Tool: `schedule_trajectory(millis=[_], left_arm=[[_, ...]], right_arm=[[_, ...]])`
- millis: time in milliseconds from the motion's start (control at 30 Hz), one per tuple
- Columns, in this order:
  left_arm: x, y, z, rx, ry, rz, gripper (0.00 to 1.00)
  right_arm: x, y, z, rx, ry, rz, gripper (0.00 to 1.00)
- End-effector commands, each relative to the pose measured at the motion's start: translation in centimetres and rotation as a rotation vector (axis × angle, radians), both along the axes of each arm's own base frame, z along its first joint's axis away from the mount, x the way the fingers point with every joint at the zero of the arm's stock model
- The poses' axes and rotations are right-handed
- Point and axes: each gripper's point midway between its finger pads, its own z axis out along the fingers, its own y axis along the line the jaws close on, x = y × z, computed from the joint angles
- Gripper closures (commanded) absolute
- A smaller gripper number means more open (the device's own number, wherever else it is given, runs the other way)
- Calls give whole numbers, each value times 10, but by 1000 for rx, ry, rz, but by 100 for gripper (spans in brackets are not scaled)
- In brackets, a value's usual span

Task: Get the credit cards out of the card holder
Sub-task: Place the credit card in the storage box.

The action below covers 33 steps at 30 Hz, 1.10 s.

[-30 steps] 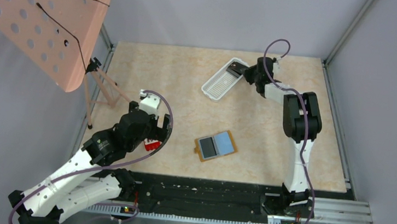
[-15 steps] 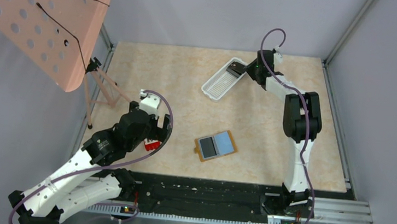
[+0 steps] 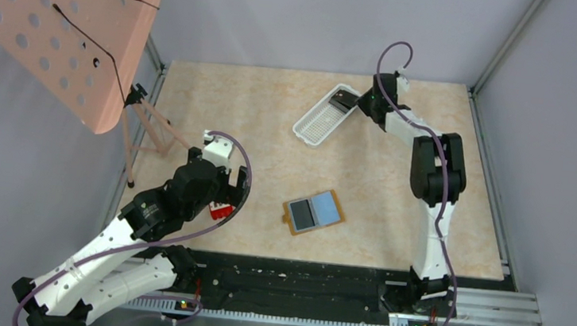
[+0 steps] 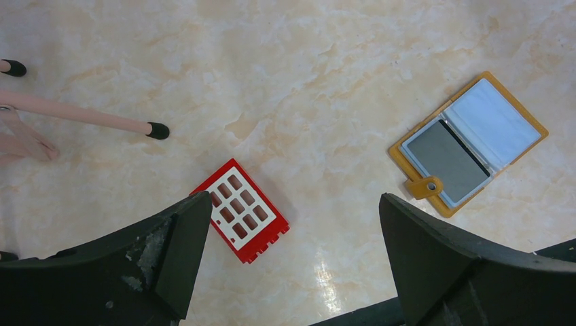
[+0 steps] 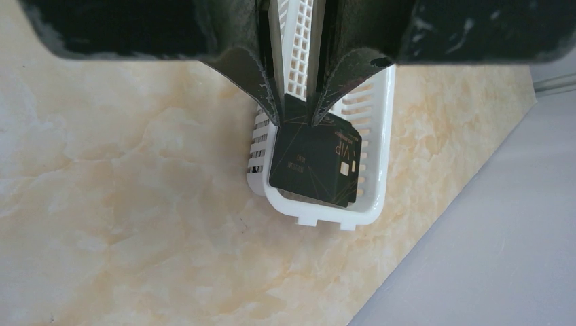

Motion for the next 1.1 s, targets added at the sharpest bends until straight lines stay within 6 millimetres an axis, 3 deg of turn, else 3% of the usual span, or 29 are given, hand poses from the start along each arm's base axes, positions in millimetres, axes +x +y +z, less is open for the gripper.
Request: schedule_trajectory(millis=[0, 367, 667, 900, 1067], left_arm=[[5, -3, 9, -25, -42, -4, 1], [6, -3, 8, -23, -38, -2, 1], [6, -2, 7, -19, -38, 0, 1], [8, 1, 10, -25, -48, 26, 1], [7, 1, 21, -111, -81, 45, 1]], right_arm=[[17, 8, 10, 5, -56, 19, 82], [22, 12, -2, 18, -39, 21, 82], [26, 16, 2, 32, -50, 32, 82], [14, 18, 70, -36, -125, 134, 80], [-29, 13, 107, -105, -147, 222, 78]])
